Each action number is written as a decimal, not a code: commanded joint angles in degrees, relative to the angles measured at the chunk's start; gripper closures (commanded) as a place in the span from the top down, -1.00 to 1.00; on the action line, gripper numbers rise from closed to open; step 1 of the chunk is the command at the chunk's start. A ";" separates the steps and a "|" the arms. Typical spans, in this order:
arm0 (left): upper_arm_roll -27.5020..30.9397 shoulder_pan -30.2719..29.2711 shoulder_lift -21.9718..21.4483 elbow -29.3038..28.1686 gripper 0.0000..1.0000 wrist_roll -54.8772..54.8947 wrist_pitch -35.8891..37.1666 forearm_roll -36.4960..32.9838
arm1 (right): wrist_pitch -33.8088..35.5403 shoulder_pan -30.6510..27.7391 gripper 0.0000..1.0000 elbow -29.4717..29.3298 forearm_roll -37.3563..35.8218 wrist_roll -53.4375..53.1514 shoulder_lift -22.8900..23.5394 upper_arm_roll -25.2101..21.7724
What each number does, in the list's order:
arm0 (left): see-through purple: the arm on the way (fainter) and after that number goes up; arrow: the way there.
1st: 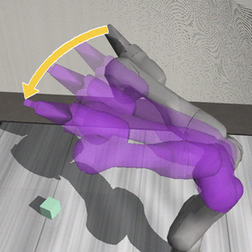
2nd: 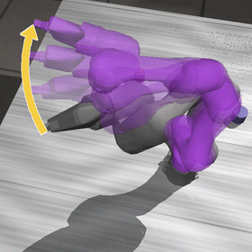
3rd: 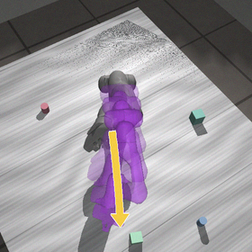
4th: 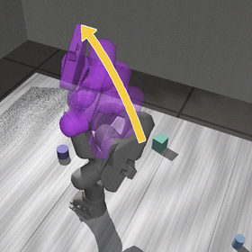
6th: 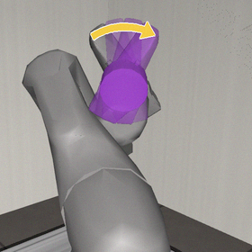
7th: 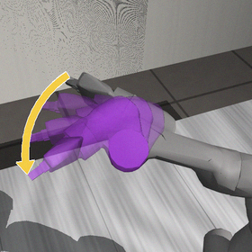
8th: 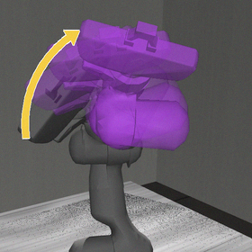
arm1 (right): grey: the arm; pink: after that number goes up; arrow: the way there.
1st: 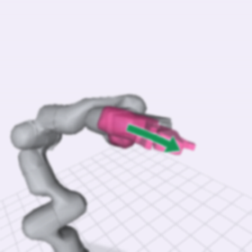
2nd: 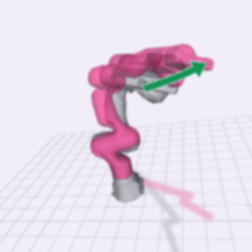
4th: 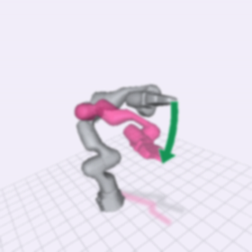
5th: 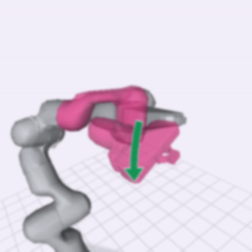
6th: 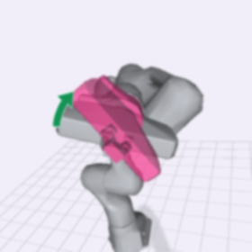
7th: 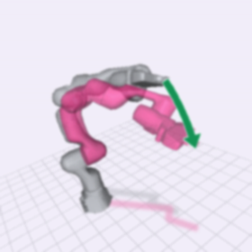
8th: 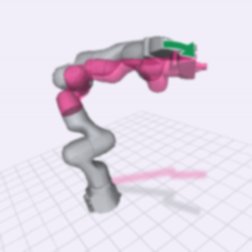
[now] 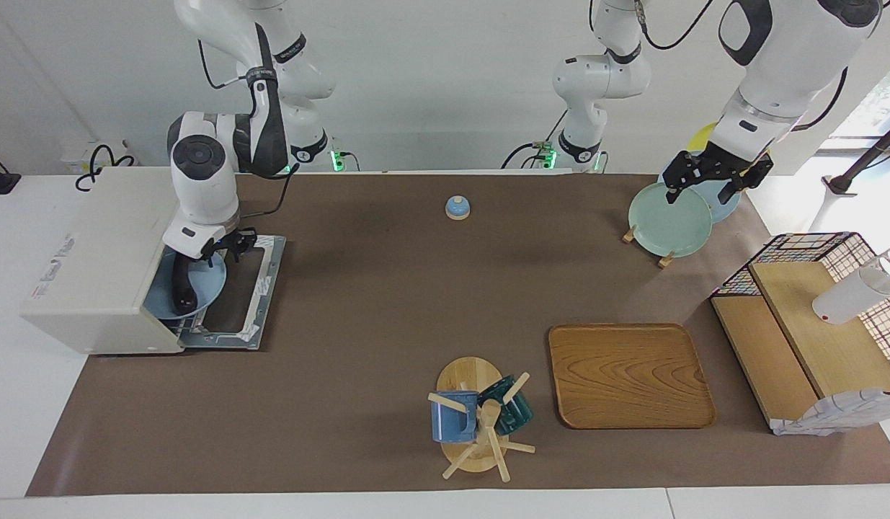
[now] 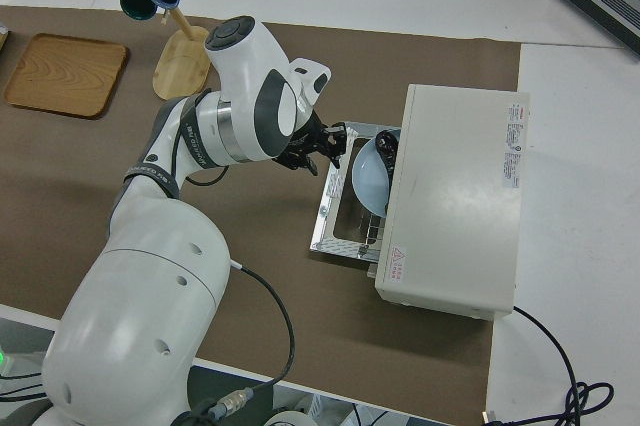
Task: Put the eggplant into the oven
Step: 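Carry the eggplant with the right gripper into the open oven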
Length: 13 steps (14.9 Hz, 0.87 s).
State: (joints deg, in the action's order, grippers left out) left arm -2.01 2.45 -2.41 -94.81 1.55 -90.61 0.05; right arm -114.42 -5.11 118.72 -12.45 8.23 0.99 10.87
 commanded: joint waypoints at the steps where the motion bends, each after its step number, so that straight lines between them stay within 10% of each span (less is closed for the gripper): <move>1: -0.63 -1.04 -0.49 -0.47 1.00 0.20 -0.18 -0.57 | -8.33 2.21 -1.00 3.96 0.76 -7.94 3.13 0.21; 13: -0.46 -1.04 -0.49 -0.47 1.00 0.20 -0.01 -0.66 | -13.54 1.68 -1.00 8.10 -9.35 -12.36 8.24 0.03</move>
State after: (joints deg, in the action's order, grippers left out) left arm -2.01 2.12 -2.41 -94.82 1.55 -90.56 0.05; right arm -127.23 -2.24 125.27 -20.15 -3.39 9.71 10.52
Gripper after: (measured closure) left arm 0.000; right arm 0.991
